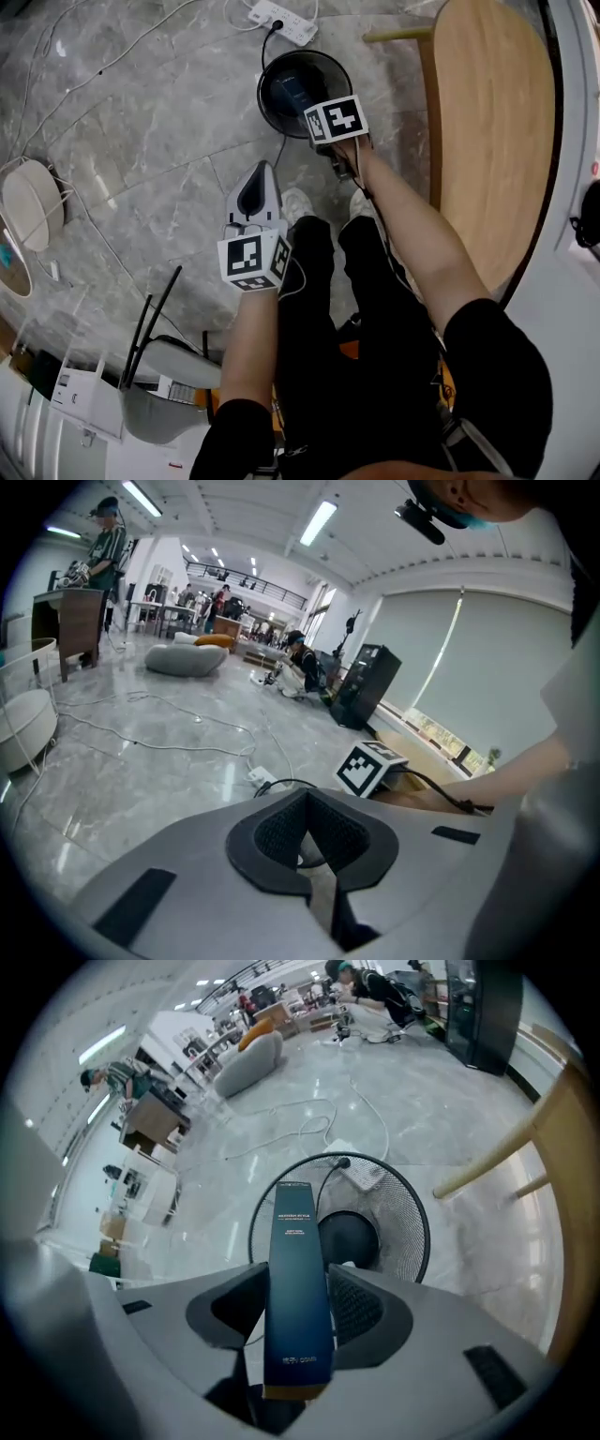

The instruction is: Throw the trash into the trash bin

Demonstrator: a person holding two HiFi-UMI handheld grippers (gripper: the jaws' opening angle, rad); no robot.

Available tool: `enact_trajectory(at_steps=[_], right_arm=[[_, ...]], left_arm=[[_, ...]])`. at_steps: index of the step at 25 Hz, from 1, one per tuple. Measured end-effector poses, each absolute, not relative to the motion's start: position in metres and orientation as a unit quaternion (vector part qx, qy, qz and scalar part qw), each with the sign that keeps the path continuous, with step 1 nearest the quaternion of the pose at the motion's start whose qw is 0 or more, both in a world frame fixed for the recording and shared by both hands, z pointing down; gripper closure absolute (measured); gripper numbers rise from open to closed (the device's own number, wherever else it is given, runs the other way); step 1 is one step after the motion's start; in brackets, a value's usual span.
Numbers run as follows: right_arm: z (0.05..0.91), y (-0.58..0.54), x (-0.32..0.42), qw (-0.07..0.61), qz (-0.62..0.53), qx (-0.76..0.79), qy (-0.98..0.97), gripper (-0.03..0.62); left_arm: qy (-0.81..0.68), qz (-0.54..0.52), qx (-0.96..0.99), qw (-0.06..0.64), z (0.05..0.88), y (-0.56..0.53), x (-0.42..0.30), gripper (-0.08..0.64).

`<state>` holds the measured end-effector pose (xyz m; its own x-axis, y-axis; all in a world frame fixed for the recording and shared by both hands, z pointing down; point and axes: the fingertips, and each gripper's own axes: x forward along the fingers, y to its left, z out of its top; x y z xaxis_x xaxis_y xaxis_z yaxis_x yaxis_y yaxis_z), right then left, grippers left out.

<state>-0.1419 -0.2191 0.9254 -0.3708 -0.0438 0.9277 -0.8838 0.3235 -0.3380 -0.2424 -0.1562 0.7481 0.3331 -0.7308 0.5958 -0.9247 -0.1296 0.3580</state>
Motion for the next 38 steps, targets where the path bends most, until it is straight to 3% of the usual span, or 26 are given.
enact_trajectory(at_steps=[9, 16, 18, 19, 21, 27, 38], right_arm=[[1.025, -0.243, -0.136, 0.554, 0.412, 0.332, -0.643, 0.39], [1.009, -0.258, -0.153, 0.515, 0.344, 0.323, -0.716, 0.37], [0.98, -0.255, -0.159, 0.494, 0.335, 0.321, -0.735, 0.37], [0.96, -0.254, -0.161, 0.475, 0.33, 0.327, -0.747, 0.4], [0.911, -0.252, -0.165, 0.417, 0.31, 0.345, -0.781, 0.58], [0.758, -0.23, -0.156, 0.249, 0.269, 0.418, -0.832, 0.581], [0.445, -0.201, -0.115, 0.104, 0.111, 0.458, -0.876, 0.581]], left_arm=[[-0.558, 0.132, 0.741, 0.349, 0.798, -0.158, -0.27, 0.551], [-0.568, 0.14, 0.726, 0.362, 0.814, -0.142, -0.284, 0.551], [-0.565, 0.141, 0.728, 0.362, 0.804, -0.141, -0.281, 0.551], [-0.563, 0.141, 0.73, 0.361, 0.797, -0.142, -0.278, 0.551], [-0.56, 0.14, 0.734, 0.357, 0.779, -0.145, -0.271, 0.551], [-0.559, 0.128, 0.75, 0.33, 0.704, -0.161, -0.247, 0.551], [-0.601, 0.109, 0.75, 0.252, 0.476, -0.165, -0.231, 0.551]])
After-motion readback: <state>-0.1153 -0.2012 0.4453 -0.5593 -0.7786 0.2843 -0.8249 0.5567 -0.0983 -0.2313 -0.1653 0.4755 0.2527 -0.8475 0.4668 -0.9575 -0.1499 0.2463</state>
